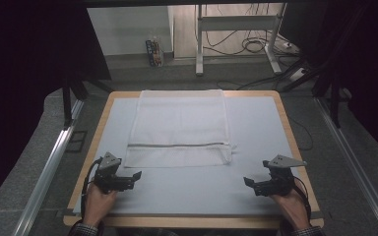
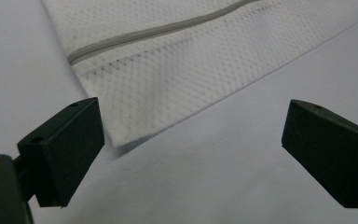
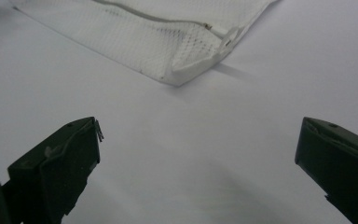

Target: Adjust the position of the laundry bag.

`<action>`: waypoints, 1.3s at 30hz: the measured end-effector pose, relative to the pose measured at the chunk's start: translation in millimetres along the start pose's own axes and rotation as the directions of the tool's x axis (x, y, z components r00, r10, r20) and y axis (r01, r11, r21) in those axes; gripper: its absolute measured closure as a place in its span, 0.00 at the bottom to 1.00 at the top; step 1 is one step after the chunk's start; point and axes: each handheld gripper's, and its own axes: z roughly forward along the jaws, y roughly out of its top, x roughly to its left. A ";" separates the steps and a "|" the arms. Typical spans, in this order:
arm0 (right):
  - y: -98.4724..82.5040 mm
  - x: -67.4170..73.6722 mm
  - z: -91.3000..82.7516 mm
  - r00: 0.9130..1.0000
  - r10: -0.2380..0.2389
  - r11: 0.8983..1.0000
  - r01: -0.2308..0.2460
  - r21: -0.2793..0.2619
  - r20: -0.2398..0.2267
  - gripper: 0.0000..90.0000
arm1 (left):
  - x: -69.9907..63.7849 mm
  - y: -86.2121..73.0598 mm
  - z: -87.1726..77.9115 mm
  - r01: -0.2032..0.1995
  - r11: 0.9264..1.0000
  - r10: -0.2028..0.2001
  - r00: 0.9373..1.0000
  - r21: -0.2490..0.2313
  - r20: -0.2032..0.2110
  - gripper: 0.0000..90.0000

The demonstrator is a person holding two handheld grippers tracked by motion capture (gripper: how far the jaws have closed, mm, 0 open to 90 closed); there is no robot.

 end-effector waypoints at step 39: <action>11.5 1.1 19.0 0.999 0.040 0.998 -0.039 0.058 -0.008 0.02 | 13.2 3.1 7.6 0.048 0.996 -0.050 0.999 0.073 0.018 0.06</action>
